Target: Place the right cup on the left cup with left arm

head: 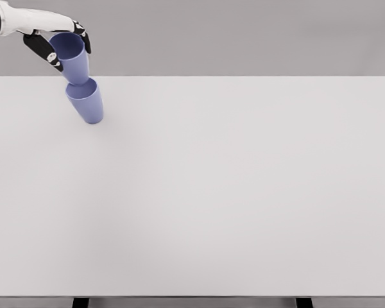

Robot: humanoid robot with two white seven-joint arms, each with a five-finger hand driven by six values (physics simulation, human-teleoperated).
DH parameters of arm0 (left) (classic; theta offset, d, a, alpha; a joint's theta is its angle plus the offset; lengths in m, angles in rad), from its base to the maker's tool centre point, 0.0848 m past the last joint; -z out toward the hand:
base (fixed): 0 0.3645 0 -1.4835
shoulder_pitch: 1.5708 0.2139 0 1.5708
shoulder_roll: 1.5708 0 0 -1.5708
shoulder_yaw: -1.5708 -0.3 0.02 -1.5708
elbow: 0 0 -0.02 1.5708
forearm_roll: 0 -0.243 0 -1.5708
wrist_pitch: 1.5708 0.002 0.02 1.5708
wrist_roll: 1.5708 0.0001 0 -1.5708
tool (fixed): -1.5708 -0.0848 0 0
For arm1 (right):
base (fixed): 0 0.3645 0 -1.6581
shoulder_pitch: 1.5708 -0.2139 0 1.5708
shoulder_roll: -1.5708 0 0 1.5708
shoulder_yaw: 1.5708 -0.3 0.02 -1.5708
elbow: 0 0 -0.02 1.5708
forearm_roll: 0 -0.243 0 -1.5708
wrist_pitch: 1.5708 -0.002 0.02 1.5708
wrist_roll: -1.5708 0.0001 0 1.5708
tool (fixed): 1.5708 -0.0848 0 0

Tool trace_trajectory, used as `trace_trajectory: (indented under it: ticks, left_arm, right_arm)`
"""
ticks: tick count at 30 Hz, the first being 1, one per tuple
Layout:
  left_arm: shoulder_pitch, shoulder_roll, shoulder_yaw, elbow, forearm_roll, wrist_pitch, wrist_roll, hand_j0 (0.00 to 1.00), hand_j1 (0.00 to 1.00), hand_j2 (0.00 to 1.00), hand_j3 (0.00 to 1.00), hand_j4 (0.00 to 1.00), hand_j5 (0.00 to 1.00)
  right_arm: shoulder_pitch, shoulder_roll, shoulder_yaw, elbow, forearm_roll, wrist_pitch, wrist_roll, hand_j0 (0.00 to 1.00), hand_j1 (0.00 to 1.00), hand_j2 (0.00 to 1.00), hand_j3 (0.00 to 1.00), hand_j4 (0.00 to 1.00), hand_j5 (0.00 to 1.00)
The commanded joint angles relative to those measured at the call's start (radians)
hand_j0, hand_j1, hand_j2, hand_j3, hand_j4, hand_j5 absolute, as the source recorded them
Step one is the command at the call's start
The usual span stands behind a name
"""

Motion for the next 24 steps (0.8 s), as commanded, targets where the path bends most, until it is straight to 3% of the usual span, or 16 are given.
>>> trace_trajectory:
  ticks: [1,7,10,24]
  left_arm:
    - [0.0,0.009,0.003,-0.008,0.004,0.001,0.0,0.56,0.56,0.56,0.56,0.56,0.56]
    - [-0.002,0.037,0.0,-0.066,0.014,0.001,0.0,0.56,0.56,0.56,0.56,0.56,0.56]
    - [-0.008,0.042,-0.066,-0.084,0.077,0.001,0.0,0.56,0.56,0.56,0.56,0.56,0.56]
    - [-0.011,0.054,-0.063,-0.089,0.077,0.003,0.0,0.57,0.57,0.57,0.57,0.57,0.57]
  right_arm:
    - [0.0,0.0,0.0,-0.001,0.001,-0.001,0.0,1.0,1.0,1.0,1.0,1.0,1.0]
    - [0.0,0.0,0.0,0.001,0.001,-0.001,0.0,1.0,1.0,1.0,1.0,1.0,1.0]
    - [0.0,0.0,0.0,-0.001,0.001,-0.001,0.0,1.0,1.0,1.0,1.0,1.0,1.0]
    - [0.0,0.0,0.0,-0.001,0.001,-0.001,0.0,1.0,1.0,1.0,1.0,1.0,1.0]
